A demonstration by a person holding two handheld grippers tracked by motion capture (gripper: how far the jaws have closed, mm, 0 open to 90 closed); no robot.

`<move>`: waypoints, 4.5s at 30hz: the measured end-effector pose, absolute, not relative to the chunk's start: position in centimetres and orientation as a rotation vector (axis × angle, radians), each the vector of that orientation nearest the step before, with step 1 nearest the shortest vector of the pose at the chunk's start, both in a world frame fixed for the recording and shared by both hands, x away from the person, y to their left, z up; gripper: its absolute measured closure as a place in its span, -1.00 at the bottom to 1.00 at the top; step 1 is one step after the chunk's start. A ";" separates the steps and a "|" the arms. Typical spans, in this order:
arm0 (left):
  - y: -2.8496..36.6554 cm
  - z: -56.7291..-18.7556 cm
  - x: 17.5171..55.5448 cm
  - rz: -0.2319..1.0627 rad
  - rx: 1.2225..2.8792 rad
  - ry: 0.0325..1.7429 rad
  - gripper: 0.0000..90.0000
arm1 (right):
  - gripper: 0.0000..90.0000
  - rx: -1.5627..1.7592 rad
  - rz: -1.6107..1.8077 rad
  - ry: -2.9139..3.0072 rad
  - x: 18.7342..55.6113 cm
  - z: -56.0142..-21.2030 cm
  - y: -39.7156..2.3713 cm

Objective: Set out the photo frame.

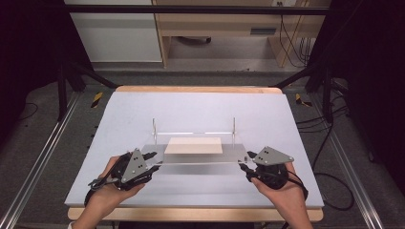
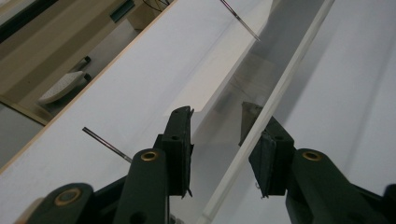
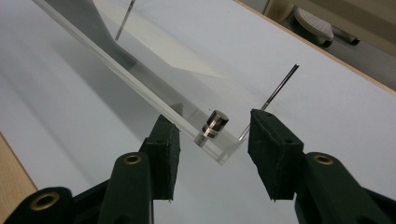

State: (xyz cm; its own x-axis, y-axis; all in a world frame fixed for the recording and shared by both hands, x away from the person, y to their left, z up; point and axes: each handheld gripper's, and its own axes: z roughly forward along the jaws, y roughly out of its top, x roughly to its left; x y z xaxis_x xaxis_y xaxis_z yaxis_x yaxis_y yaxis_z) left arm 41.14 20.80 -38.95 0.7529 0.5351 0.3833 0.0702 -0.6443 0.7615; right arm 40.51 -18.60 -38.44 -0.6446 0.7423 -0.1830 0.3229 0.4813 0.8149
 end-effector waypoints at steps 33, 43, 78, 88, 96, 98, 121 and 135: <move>20.6 -37.0 42.4 0.750 2.216 0.485 0.43 | 0.22 0.724 1.063 2.138 41.8 -38.7 -18.6; 20.7 -36.7 42.7 0.746 2.213 0.486 0.43 | 0.28 0.696 1.049 2.136 42.7 -38.9 -18.2; 21.0 -31.5 49.8 0.646 2.176 0.480 0.35 | 0.26 0.804 1.178 2.084 48.8 -34.7 -18.8; 20.9 -30.7 51.7 0.645 2.168 0.477 0.35 | 0.18 0.760 1.272 2.073 51.8 -34.5 -19.1; 21.2 -30.2 52.3 0.664 2.173 0.486 0.28 | 0.25 0.773 1.257 2.084 51.6 -34.0 -18.9; 21.4 -30.0 52.6 0.675 2.177 0.480 0.26 | 0.28 0.778 1.262 2.089 51.5 -33.8 -18.9; 24.9 -29.5 51.5 0.652 1.826 0.761 -0.68 | 0.25 0.882 1.302 2.051 54.3 -32.9 -18.5; 27.6 -36.9 49.1 0.569 1.855 0.895 -0.69 | 0.16 0.982 1.369 2.006 58.7 -33.1 -18.5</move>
